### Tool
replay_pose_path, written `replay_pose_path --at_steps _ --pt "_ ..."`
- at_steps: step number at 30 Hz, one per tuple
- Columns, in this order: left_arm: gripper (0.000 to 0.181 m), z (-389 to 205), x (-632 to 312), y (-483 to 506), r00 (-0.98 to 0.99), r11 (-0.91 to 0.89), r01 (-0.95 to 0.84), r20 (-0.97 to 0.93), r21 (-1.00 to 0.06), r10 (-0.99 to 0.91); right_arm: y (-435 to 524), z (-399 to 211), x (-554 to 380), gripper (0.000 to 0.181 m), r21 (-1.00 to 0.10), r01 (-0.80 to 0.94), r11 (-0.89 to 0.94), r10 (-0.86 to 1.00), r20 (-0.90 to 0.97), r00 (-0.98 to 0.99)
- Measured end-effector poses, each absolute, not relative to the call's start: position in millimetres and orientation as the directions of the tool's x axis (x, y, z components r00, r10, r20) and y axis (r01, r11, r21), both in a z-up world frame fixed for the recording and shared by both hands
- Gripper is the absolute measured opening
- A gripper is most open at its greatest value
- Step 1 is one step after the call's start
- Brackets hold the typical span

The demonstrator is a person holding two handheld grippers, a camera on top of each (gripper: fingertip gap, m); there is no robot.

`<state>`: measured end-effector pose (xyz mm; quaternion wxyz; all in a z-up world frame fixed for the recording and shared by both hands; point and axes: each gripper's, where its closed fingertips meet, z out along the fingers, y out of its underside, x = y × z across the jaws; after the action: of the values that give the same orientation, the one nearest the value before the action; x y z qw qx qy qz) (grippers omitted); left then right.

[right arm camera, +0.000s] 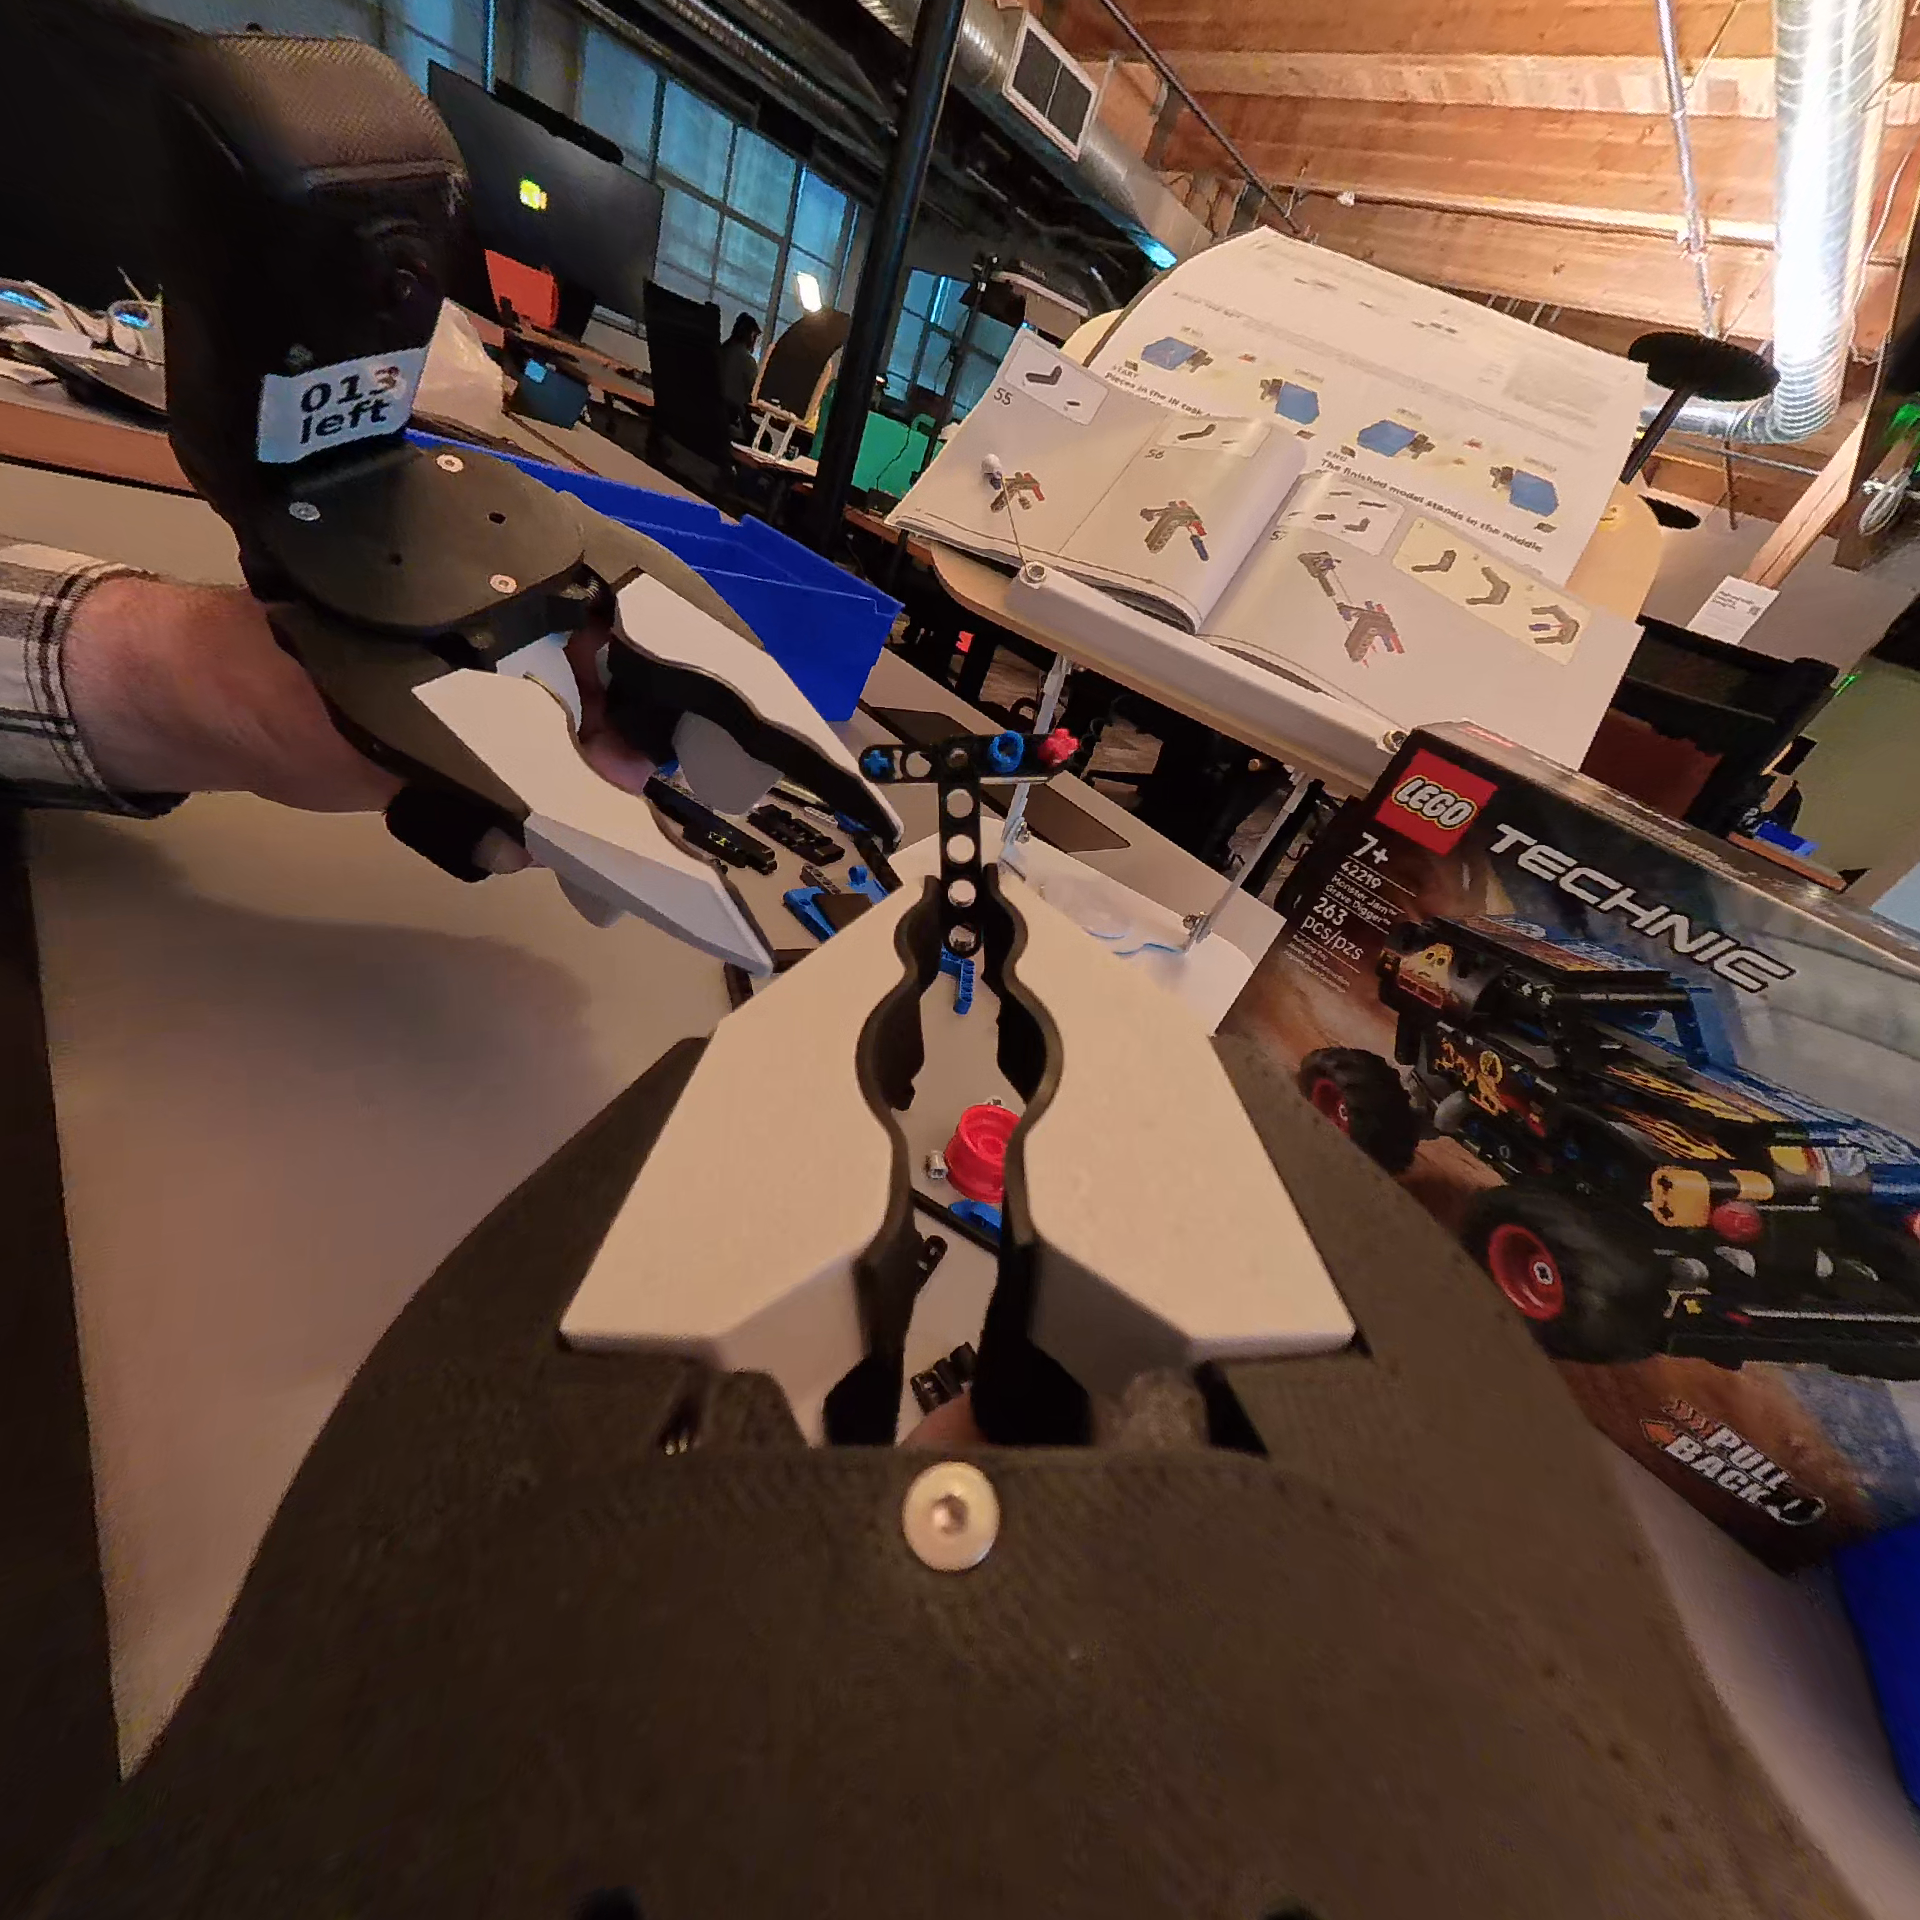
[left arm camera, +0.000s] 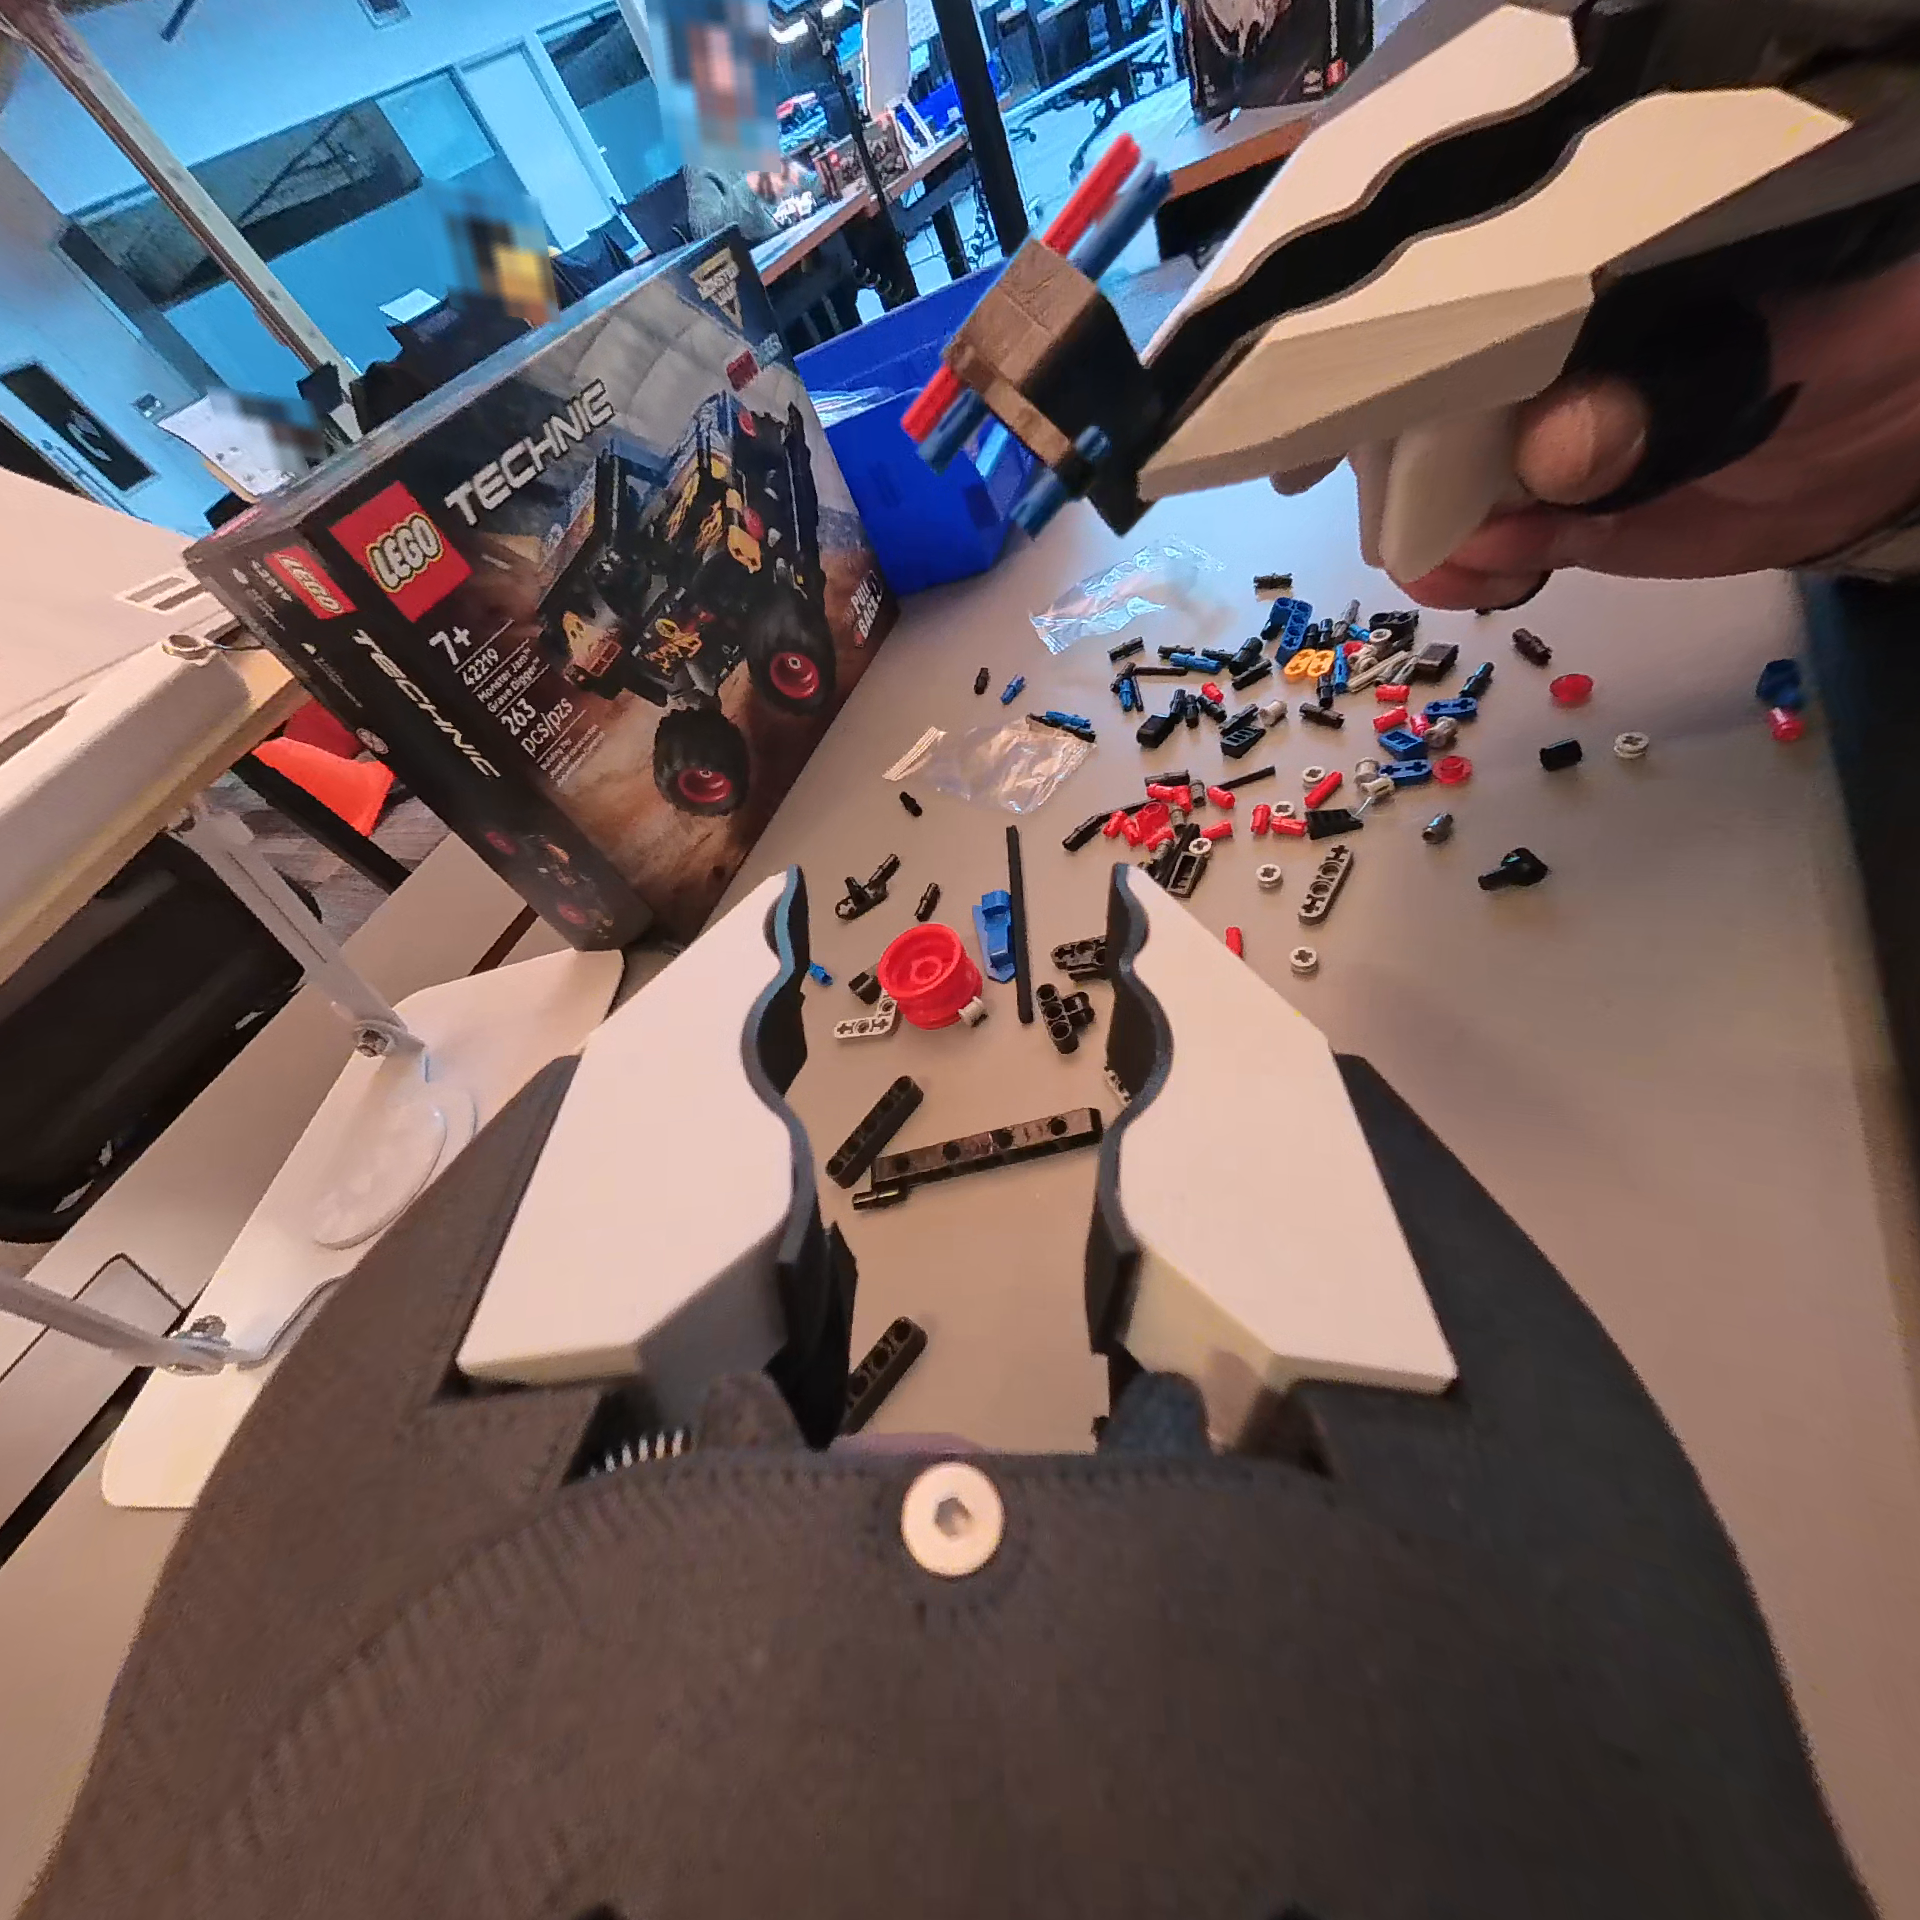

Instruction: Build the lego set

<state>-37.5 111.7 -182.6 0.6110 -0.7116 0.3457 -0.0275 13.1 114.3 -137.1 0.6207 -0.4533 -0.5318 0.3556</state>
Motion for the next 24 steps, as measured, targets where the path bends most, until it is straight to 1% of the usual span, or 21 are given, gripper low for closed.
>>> replay_pose_path --at_steps 1,24 --pt "0.055 -182.3 -38.3 111.9 0.761 -0.014 -0.456 -0.382 -0.89 -0.523 114.1 -137.4 12.8 0.005 -0.94 0.042 0.338 0.923 0.339 0.181" --pt "0.052 -179.2 -44.3 111.9 0.776 -0.009 -0.447 -0.382 -0.895 -0.503 112.0 -142.1 9.1 0.005 -0.939 0.058 0.338 0.924 0.343 0.168"
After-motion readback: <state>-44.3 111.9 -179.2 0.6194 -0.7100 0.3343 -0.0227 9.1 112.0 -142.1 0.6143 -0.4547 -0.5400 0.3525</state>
